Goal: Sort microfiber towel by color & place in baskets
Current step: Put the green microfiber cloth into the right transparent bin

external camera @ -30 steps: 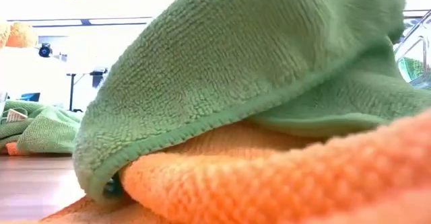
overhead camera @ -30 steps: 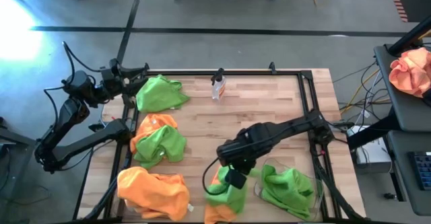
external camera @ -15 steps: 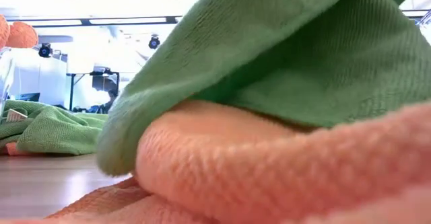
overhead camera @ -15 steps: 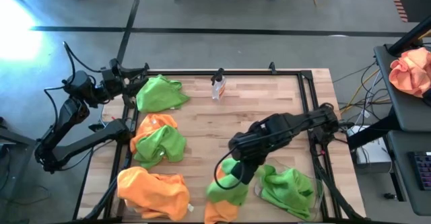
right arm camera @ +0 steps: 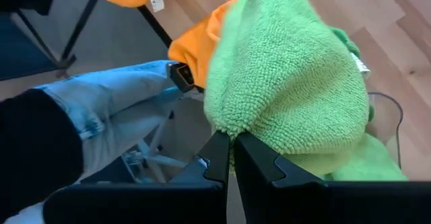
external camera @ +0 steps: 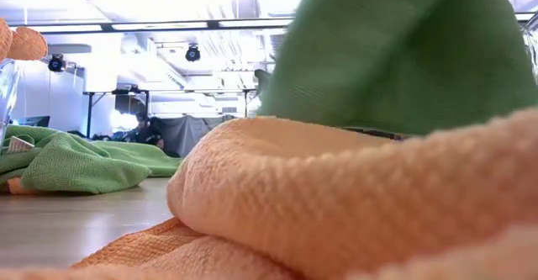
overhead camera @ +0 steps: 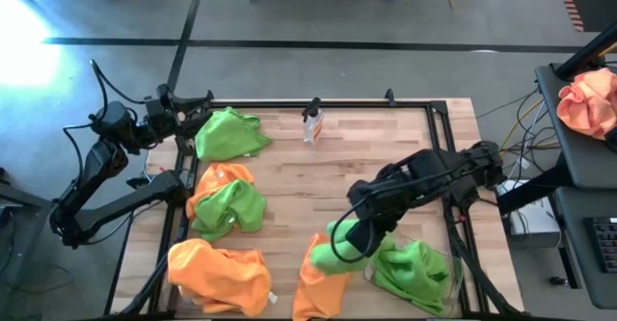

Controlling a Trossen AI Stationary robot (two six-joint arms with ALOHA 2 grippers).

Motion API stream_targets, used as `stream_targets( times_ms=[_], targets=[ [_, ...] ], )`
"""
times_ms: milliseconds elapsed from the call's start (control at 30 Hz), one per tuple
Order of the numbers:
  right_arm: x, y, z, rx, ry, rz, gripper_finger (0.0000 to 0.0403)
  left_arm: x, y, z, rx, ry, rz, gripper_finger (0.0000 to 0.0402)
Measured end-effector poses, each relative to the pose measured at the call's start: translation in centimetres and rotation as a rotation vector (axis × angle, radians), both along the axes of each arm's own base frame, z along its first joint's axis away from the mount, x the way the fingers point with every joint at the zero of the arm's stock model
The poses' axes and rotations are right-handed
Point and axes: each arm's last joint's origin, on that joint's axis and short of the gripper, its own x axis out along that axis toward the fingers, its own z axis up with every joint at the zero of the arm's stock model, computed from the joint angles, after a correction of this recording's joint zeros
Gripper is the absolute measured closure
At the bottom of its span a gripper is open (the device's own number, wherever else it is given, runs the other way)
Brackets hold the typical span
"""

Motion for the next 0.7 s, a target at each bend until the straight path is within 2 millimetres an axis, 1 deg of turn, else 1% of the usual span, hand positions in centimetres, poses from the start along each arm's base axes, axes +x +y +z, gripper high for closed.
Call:
stream_targets(
  times_ms=[233, 367, 467, 600, 700],
  targets=[
    [-2.0, -0.3, 1.7, 0.039, -0.03, -0.037, 0.039, 0.0, 0.0, 0.0, -0.001, 0.0, 0.0, 0.0216],
    [-2.6, 0.0, 2.1, 0.036, -0.04, -0.054, 0.039, 0.0, 0.0, 0.0, -0.001, 0.001, 0.0, 0.0216],
    [-2.8, 0.5, 1.8, 0.028, -0.033, -0.041, 0.039, 0.0, 0.0, -0.1, -0.002, 0.002, 0.0, 0.0216],
    [-3.0, 1.3, 0.9, 0.011, 0.007, -0.005, 0.039, 0.0, 0.0, -0.1, -0.002, 0.001, 0.0, 0.0216],
    [-4.1, 1.6, 0.2, 0.02, 0.061, 0.0, 0.039, 0.0, 0.0, 0.0, -0.002, 0.001, 0.0, 0.0216]
  ],
)
